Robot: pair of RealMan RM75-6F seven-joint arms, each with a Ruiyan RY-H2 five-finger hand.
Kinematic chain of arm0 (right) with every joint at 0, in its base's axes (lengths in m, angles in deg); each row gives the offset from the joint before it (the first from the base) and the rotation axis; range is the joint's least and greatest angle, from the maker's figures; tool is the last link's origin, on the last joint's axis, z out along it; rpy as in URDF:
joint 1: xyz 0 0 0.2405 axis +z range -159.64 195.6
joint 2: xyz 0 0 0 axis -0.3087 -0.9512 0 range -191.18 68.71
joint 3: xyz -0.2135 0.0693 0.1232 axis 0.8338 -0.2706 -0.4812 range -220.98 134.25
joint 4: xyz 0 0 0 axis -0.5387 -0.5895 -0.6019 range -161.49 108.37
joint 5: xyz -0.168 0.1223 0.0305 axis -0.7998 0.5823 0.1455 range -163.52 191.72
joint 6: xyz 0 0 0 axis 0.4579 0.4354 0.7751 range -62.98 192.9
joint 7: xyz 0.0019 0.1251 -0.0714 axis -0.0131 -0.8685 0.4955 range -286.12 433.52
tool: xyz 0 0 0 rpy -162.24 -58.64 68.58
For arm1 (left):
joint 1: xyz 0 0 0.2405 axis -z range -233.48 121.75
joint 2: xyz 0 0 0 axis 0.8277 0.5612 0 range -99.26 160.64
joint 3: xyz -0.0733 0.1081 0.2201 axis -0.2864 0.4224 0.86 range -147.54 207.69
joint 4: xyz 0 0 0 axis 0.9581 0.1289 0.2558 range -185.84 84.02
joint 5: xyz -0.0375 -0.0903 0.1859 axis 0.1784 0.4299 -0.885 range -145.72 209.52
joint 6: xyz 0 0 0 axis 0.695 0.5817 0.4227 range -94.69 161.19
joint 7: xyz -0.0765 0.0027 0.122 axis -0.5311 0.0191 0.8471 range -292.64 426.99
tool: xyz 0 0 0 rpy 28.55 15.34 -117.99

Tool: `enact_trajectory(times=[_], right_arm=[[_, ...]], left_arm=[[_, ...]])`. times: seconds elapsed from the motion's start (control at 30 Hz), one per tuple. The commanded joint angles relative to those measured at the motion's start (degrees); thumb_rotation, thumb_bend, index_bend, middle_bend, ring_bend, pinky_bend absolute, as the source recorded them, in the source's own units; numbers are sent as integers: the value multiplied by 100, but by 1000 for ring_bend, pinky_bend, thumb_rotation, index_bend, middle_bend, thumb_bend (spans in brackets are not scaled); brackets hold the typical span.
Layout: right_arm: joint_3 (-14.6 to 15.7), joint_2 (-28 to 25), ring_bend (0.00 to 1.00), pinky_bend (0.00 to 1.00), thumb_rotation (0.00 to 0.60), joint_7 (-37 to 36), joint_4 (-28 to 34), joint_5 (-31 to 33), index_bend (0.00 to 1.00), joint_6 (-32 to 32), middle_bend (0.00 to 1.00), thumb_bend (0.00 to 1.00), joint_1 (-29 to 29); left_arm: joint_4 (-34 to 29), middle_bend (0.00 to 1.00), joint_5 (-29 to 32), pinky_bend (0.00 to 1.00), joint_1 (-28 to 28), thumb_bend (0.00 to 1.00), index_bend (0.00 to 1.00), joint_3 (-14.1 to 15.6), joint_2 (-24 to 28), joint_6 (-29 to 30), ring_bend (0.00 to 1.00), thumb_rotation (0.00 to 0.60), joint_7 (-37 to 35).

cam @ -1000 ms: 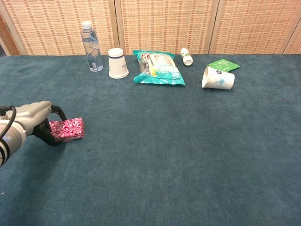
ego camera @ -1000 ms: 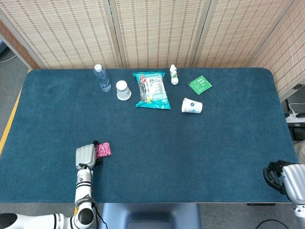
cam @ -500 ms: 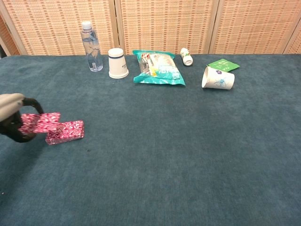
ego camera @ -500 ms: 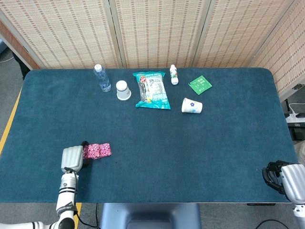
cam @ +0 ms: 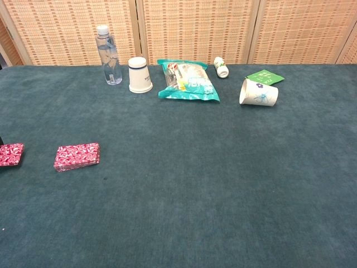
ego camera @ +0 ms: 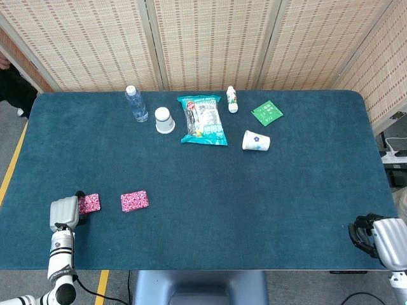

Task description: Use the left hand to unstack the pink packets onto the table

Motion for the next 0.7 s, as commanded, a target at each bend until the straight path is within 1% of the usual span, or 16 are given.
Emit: enact_trajectory(times=[0.03,0.1,0.23,0.37,0.43,0.6,0.7], right_arm=[[-4,-5,733,845,600,-22,-3,2,982,10,802,478,-2],[-5,-7,734,845,600,-28,-8,4,982,10,802,479,-1],[6,-10,734,845,600,-25,-10,-10,982,3,802,478,0],[5,-7,733,845,600,-30,-14,-13,982,13,802,478,-2],[1,-6,733,846,600,-41,-15,-15,982,29,802,479,-6],[8,-5,733,846,600,-42,-26,-29,982,27,802,479,-4],[2,3,733,845,600,-37,-31,-28,982,36,802,478,-3]], left_arm=[[106,1000,66,1000,-4,374,442,-32,-17,-103,1000,600,-17],[111,1000,66,1000,-10,374,407,-38,-16,-125,1000,600,-19],[85,1000,51,1000,-18,374,247,-53,-22,-106,1000,600,17],[76,1000,58,1000,-23,368,153,-61,-33,-99,1000,600,39],[58,1000,82,1000,-27,357,87,-72,-38,-102,1000,600,58],[-38,1000,107,1000,-44,350,60,-80,-8,-56,1000,600,134],[-356,1000,-83,1000,-83,347,73,-95,72,78,1000,600,45]])
